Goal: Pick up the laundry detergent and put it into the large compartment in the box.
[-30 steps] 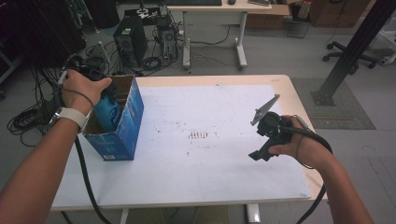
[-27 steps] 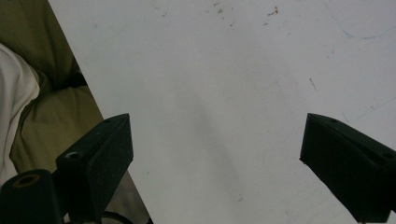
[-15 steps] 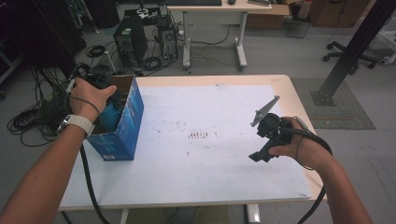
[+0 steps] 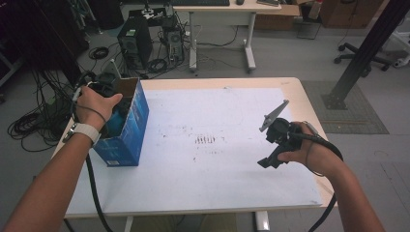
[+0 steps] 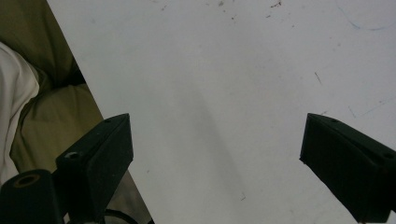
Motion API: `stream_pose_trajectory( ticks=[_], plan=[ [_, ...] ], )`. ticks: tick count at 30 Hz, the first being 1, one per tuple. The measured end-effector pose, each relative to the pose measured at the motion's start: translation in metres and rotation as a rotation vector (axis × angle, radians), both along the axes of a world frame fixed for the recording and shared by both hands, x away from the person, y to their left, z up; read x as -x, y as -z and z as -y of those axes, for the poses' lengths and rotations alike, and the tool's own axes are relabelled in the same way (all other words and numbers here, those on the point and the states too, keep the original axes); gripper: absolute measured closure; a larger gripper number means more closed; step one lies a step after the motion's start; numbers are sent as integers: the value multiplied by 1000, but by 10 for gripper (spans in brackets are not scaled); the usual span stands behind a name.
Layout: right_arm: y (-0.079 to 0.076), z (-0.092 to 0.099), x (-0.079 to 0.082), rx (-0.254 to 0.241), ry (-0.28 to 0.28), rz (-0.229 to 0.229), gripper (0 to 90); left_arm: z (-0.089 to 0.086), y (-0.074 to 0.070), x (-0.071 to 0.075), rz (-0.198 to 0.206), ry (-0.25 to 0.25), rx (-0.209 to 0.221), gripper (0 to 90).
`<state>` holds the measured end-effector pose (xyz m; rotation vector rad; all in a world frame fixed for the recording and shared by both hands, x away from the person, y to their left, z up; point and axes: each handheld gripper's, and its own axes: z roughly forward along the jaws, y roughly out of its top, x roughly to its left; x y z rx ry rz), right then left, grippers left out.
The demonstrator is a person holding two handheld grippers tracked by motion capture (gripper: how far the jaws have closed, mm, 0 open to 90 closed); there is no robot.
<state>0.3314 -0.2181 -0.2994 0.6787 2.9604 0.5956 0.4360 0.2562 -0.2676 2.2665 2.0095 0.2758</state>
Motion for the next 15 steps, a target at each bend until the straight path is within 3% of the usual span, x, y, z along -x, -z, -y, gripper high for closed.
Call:
stream_pose_trajectory(
  ticks=[15],
  plan=[
    [1, -1, -1, 1, -1, -4, 94, -1, 14, 0, -17, 4, 4, 372]
  ],
)
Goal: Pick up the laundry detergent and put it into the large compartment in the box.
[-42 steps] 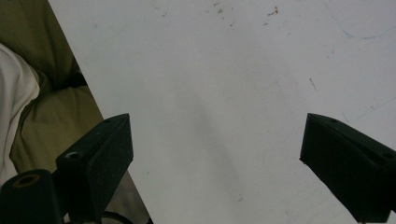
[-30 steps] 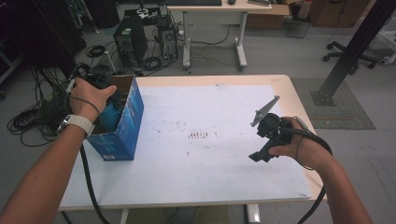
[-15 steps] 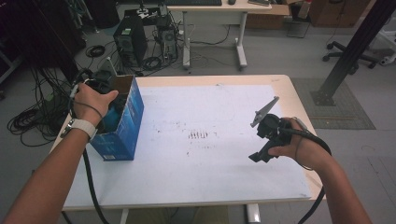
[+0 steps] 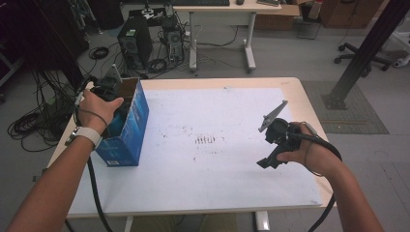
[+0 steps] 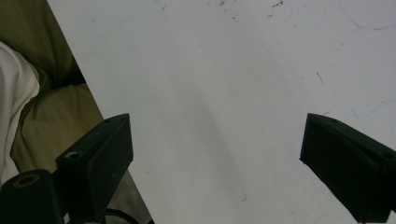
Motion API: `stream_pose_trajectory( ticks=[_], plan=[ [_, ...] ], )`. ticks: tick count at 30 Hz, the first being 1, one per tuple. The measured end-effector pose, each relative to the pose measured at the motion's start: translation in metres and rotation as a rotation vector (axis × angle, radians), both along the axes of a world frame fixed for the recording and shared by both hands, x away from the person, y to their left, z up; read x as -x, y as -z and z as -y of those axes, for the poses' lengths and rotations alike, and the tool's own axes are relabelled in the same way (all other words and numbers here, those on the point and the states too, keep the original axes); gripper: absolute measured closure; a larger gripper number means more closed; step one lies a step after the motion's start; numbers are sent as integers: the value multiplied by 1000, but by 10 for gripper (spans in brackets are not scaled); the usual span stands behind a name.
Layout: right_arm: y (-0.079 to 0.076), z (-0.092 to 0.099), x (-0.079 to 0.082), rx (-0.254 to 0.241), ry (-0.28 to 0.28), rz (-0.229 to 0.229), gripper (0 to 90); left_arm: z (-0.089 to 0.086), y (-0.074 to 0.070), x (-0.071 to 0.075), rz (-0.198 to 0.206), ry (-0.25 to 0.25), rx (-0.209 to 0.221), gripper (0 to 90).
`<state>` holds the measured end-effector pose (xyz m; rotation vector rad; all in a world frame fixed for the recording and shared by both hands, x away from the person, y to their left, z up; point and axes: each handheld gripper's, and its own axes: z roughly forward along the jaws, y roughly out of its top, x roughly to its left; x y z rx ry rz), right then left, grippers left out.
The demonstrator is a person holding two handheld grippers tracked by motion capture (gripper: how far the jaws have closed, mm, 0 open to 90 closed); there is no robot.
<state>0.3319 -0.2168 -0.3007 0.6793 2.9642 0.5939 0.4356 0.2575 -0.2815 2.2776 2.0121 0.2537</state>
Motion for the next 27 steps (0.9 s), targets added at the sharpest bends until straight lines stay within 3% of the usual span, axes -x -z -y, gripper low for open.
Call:
stream_pose_trajectory(
  ticks=[27],
  plan=[
    [-1, -3, 1, 4, -6, 0, 94, -4, 5, -1, 3, -9, 20, 365]
  ],
)
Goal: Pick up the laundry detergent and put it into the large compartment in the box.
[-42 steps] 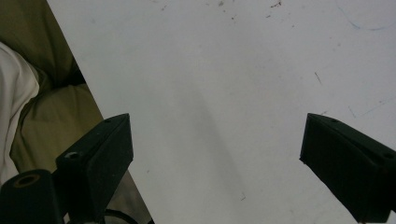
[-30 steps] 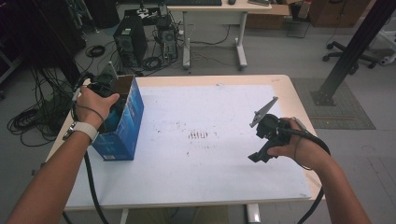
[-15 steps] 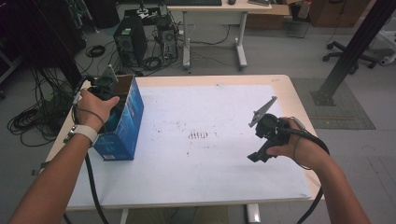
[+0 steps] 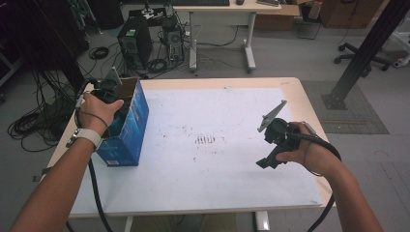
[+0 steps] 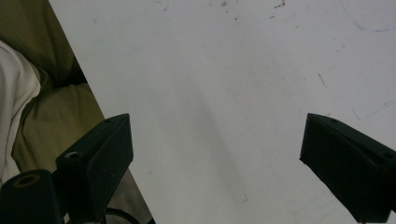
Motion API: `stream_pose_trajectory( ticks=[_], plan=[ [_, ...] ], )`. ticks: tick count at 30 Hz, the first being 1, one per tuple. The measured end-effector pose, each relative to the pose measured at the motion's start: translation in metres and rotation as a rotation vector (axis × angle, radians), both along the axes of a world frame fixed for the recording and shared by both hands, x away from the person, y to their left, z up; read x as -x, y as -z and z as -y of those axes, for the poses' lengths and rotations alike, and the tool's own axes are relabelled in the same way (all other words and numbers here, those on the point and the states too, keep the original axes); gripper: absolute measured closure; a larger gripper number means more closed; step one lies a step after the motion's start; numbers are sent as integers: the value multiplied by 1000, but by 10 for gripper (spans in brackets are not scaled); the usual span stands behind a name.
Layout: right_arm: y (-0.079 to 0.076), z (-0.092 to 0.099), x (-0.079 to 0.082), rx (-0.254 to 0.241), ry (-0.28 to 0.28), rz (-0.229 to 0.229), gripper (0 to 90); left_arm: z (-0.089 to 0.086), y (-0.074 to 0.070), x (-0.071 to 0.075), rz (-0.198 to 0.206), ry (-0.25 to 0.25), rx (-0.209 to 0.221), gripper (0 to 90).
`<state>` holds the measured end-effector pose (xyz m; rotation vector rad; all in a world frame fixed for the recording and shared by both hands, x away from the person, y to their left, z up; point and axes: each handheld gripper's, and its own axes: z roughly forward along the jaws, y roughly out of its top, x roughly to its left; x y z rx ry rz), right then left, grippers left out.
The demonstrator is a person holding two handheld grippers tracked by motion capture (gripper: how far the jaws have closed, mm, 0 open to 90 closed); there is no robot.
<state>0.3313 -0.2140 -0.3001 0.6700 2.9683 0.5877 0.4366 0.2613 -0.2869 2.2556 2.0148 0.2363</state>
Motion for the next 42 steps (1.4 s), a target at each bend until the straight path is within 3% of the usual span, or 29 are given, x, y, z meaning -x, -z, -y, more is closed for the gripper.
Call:
stream_pose_trajectory(
  ticks=[23, 28, 42],
  plan=[
    [0, -3, 0, 3, -2, -5, 94, -5, 3, -1, -5, 7, 9, 302],
    [-1, -2, 1, 2, -3, -3, 95, -5, 3, -1, -4, 21, 31, 250],
    [-1, 0, 3, 5, 6, -4, 95, -6, 2, -1, -11, 27, 42, 236]
  ],
)
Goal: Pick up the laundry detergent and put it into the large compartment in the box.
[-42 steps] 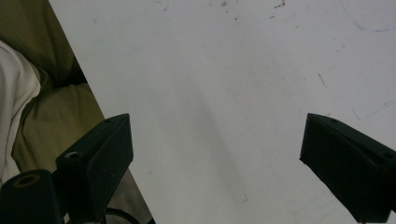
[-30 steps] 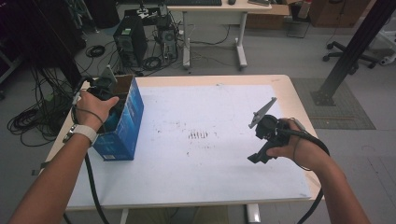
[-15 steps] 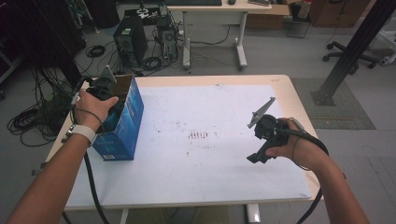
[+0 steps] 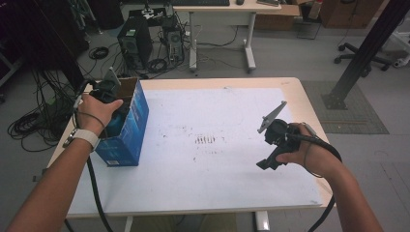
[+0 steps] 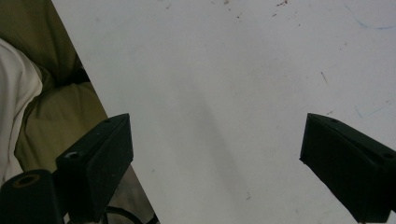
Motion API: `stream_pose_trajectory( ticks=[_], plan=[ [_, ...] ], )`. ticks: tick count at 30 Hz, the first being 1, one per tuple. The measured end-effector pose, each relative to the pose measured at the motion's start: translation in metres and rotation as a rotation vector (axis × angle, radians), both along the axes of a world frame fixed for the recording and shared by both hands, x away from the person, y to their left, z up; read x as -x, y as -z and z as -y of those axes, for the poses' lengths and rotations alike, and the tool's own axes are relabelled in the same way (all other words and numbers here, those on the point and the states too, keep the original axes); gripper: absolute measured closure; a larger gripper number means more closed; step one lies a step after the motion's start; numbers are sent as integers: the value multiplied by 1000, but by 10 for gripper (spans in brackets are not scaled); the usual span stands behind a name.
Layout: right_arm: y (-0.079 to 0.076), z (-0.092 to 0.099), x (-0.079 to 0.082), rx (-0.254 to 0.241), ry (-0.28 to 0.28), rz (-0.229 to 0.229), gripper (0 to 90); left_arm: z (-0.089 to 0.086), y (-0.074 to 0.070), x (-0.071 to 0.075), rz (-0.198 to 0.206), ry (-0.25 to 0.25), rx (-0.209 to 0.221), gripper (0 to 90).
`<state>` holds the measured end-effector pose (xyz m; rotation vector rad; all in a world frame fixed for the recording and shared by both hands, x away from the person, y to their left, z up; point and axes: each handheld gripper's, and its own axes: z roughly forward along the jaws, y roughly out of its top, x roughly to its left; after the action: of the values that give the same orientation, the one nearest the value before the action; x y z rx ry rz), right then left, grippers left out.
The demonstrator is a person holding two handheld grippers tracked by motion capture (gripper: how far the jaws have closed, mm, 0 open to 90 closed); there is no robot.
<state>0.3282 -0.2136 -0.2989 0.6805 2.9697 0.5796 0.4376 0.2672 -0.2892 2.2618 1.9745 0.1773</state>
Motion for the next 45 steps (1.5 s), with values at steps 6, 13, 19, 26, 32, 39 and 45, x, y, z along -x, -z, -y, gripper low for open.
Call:
stream_pose_trajectory(
  ticks=[6, 13, 19, 26, 32, 39, 45],
  plan=[
    [1, -1, 0, 1, -5, 0, 94, 0, -2, 0, -5, 1, 2, 230],
    [0, -3, -1, -1, -10, 0, 94, -1, -5, 3, 2, -3, 15, 229],
    [0, -5, 0, 0, -12, 2, 94, -1, -8, 4, 2, -1, 25, 228],
    [-1, -6, 0, 0, -17, 6, 94, -2, -11, 7, 3, 2, 33, 228],
    [-3, -7, 2, 1, -18, 8, 94, -1, -14, 9, 4, 8, 30, 227],
    [-4, -8, 2, -2, -20, 13, 94, -1, -21, 10, 5, 13, 36, 207],
    [-5, -9, 4, -3, -22, 13, 94, 0, -23, 12, -1, 14, 28, 180]
  ],
)
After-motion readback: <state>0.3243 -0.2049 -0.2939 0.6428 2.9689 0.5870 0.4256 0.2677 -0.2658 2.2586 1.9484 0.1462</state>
